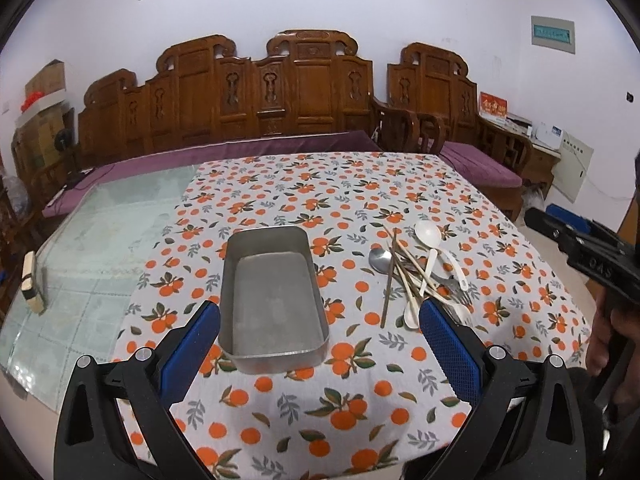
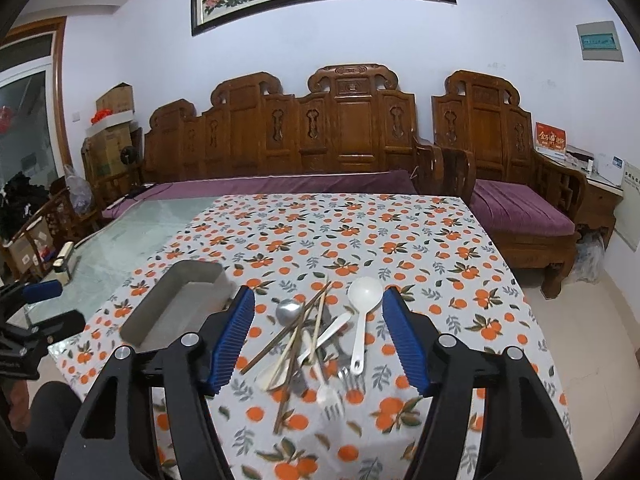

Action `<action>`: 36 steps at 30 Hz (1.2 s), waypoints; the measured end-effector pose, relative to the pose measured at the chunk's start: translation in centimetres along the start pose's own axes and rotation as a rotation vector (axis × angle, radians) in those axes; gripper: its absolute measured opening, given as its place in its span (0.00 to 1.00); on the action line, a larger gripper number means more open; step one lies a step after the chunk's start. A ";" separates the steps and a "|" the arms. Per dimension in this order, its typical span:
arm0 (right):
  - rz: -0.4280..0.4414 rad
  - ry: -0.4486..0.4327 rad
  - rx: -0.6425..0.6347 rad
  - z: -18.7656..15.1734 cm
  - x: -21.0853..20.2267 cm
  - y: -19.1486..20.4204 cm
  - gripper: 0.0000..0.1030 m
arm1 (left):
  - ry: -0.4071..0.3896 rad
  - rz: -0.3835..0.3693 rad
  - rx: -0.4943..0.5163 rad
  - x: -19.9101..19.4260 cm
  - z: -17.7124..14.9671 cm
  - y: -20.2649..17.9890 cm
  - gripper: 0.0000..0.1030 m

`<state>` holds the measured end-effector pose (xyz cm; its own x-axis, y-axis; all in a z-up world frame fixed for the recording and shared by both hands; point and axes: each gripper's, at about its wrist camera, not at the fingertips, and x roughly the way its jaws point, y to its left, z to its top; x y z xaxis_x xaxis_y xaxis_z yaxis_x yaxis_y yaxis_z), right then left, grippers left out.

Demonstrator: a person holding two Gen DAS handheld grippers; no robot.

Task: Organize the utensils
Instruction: 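Grasp the white plastic spoon handle with the right tool while the left tool approaches the utensils, then grasp a wooden chopstick from the pile with the left tool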

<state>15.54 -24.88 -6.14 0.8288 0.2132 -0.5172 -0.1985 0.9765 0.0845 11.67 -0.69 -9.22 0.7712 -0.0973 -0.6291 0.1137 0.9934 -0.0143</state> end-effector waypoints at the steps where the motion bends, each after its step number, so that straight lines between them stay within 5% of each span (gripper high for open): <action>1: -0.002 0.008 -0.003 0.2 0.9 -0.3 0.67 | 0.004 -0.005 -0.002 0.3 0.1 0.0 0.94; 11: -0.008 0.170 -0.005 -0.4 11.9 -4.5 0.60 | 0.054 -0.036 0.043 4.2 1.1 -1.7 0.94; 18: 0.093 0.324 0.074 -3.6 18.0 -6.8 0.51 | 0.099 -0.049 0.081 7.2 1.2 -3.1 0.94; 23: 0.103 0.393 0.094 -4.9 19.9 -7.2 0.48 | 0.132 -0.077 0.089 9.4 1.2 -4.3 0.94; 28: 0.100 0.437 0.097 -5.6 20.5 -7.5 0.32 | 0.165 -0.118 0.095 11.5 1.5 -5.6 0.92; 32: 0.099 0.454 0.100 -5.7 20.5 -7.7 0.12 | 0.182 -0.126 0.112 13.1 1.7 -6.4 0.85; 36: 0.111 0.414 0.102 -4.9 19.4 -7.9 0.12 | 0.223 -0.138 0.124 15.3 1.6 -7.1 0.70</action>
<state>30.61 -28.61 -21.01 0.5215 0.3062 -0.7964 -0.2045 0.9510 0.2318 23.68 -9.34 -17.47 0.5883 -0.2018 -0.7831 0.2946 0.9553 -0.0250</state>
